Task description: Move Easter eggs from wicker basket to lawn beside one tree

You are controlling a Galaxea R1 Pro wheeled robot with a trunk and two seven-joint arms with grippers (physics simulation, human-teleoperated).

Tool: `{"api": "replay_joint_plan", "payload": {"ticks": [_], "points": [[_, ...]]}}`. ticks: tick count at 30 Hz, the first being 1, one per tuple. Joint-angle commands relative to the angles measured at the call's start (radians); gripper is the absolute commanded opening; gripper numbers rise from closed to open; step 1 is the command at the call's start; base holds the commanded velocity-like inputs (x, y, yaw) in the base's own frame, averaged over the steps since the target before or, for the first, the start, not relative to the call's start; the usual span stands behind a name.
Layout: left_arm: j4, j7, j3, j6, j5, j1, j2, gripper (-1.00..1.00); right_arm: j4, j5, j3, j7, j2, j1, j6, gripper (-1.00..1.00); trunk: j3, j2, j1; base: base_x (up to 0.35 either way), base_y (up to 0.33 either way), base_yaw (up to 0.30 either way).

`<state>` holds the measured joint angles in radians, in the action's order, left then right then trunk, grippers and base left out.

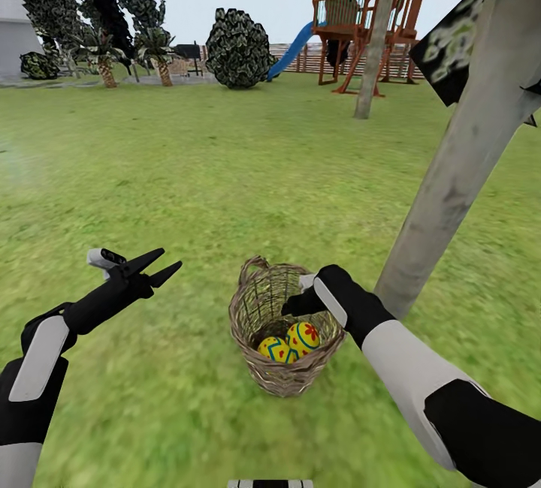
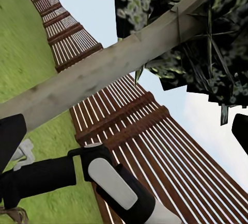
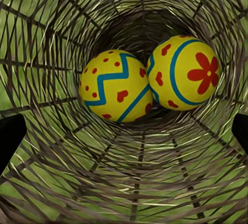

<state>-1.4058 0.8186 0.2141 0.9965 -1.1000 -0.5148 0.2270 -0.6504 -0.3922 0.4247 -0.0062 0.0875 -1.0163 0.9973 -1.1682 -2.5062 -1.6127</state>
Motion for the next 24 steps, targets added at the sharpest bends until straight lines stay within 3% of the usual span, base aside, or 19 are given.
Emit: {"api": "replay_joint_plan", "payload": {"ticks": [1, 12, 24], "points": [[0.000, 0.004, 0.001, 0.004, 0.002, -0.001, 0.000, 1.00, -0.001, 0.000, 0.002, -0.001, 0.000, -0.001, 0.003, 1.00, -0.001, 0.000, 0.000, 0.000, 0.000, 0.000], [0.001, 0.004, 0.001, 0.004, 0.000, -0.001, 0.000, 1.00, -0.005, 0.000, 0.001, -0.002, -0.001, -0.004, 0.000, 1.00, -0.001, 0.000, 0.000, 0.211, 0.000, 0.000], [0.001, 0.004, 0.001, 0.004, 0.001, -0.001, -0.001, 1.00, 0.022, -0.012, 0.000, -0.022, 0.000, -0.004, 0.001, 1.00, -0.005, -0.001, 0.000, 0.005, 0.000, 0.000]]}}
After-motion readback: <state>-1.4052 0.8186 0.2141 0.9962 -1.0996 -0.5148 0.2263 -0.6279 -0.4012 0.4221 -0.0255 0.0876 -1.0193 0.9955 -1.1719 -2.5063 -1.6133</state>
